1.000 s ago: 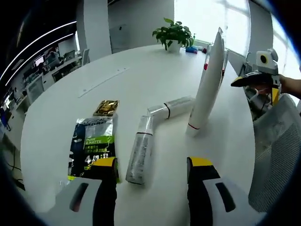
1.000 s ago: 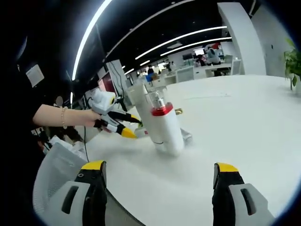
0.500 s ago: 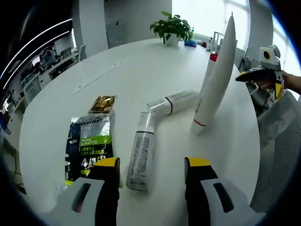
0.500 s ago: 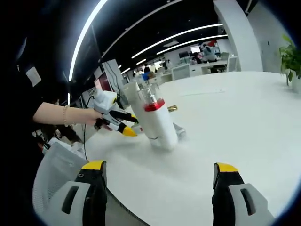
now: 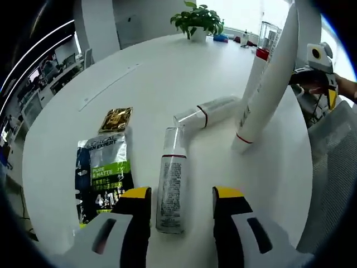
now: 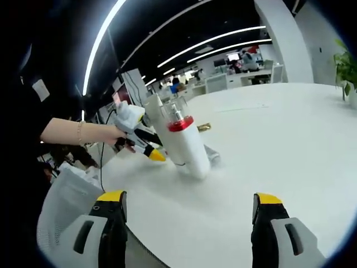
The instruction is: Arrange the skincare products in the storage area until every visible bottle or jar stands upright without overlapping.
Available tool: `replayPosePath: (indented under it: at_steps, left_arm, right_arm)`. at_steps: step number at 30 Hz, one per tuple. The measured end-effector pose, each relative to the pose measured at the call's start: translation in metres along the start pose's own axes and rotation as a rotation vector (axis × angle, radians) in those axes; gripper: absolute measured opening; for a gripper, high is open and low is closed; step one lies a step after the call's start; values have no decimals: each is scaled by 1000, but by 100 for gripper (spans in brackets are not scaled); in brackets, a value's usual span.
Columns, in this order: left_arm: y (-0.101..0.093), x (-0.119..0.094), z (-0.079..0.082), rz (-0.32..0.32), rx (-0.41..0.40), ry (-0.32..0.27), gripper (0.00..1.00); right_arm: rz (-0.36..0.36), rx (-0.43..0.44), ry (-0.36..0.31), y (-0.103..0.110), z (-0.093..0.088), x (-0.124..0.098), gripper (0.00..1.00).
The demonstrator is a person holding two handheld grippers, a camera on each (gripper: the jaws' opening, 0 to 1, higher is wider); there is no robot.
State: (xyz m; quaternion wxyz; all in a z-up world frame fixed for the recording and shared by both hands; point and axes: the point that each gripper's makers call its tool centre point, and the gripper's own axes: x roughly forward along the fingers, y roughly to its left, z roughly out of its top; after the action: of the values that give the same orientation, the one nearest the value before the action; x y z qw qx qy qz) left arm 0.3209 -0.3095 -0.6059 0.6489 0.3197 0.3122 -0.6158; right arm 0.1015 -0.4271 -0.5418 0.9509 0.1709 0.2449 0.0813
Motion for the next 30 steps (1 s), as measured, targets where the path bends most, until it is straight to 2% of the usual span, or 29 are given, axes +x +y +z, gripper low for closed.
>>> replayPosePath:
  at_steps: [12,14,16,25,30]
  left_arm:
    - [9,4,-4,32,32,50,34]
    - [12,6,-5,32,36,54,32]
    - [14,6,-6,45,61,66,24]
    - [14,7,-6,65,49,76,23]
    - [22,6,-7,107,46,82,23]
  right_arm:
    - [4,-1,3,-6,2,5,96]
    - [2,1,4,-7,1,5,96]
    - [0,5,4,-9,1,5,96]
    - [-7,7,5,-7,1,0,95]
    - [-9,3,3,-9,2,0,95]
